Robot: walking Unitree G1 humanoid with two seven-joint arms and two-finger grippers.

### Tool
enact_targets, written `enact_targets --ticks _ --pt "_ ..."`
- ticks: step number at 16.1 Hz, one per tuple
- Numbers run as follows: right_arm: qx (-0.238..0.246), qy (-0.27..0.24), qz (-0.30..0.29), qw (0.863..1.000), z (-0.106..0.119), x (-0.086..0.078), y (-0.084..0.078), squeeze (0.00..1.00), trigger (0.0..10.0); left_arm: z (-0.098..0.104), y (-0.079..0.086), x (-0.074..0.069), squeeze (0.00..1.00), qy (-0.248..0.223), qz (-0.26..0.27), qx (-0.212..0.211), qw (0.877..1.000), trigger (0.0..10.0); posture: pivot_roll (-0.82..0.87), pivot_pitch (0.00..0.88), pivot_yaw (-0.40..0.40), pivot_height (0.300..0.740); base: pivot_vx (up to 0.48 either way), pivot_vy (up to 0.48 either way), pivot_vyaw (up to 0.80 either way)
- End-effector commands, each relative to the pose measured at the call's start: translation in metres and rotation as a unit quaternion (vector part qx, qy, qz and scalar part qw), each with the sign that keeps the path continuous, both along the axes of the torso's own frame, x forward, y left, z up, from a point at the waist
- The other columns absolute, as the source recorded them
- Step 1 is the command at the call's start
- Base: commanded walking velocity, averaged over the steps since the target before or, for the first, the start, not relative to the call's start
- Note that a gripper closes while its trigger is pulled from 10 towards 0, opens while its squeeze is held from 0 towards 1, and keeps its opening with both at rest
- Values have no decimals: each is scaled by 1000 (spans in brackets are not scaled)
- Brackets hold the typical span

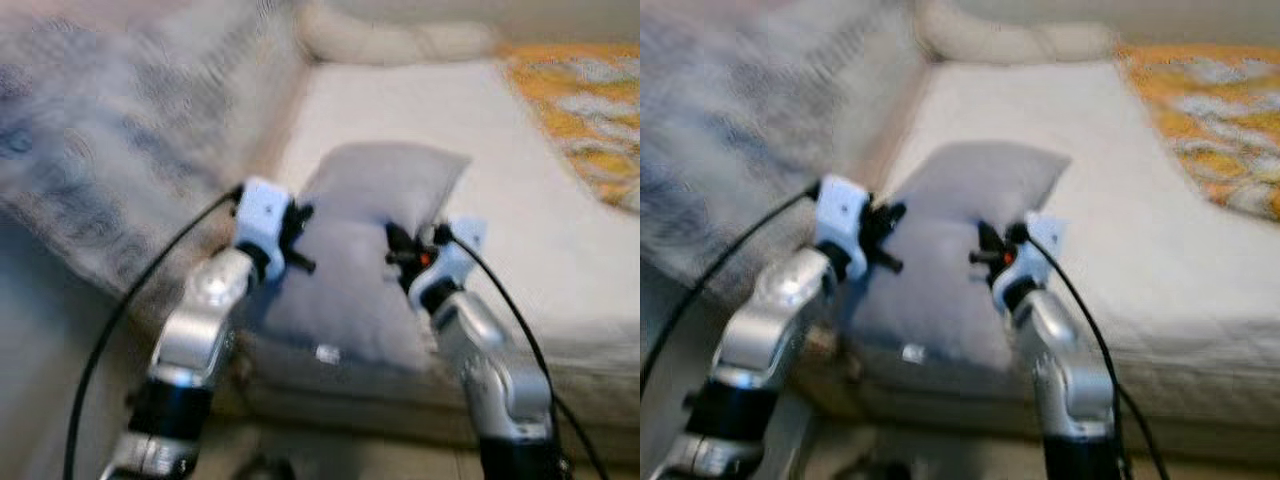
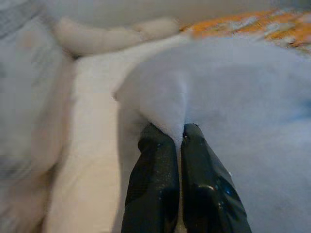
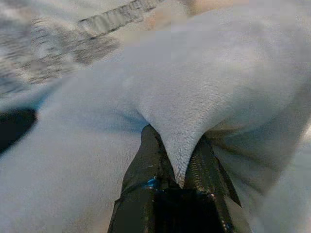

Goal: Clean up the room

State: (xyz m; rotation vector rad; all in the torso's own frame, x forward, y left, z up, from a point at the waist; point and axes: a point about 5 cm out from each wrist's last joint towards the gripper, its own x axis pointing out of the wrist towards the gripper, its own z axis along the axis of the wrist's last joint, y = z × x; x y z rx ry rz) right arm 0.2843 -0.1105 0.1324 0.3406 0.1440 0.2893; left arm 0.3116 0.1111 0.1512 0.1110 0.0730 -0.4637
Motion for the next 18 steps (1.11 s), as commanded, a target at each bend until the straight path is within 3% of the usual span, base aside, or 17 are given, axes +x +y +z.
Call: enact_targets --ticks 1,13,18 --pt "-4 -12 -21 1000 4 3 -7 0 10000 14 13 6 0 -28 30 4 999 10000 -67 0 67 740 300 0 0" --pt "-13 -4 12 1000 -1 5 -1 0 10000 13 17 6 0 -27 34 7 999 10000 -55 0 59 740 318 0 0" --pt "-22 -3 23 999 -4 4 4 0 10000 14 18 6 0 -27 28 15 999 10000 -58 0 75 740 313 0 570"
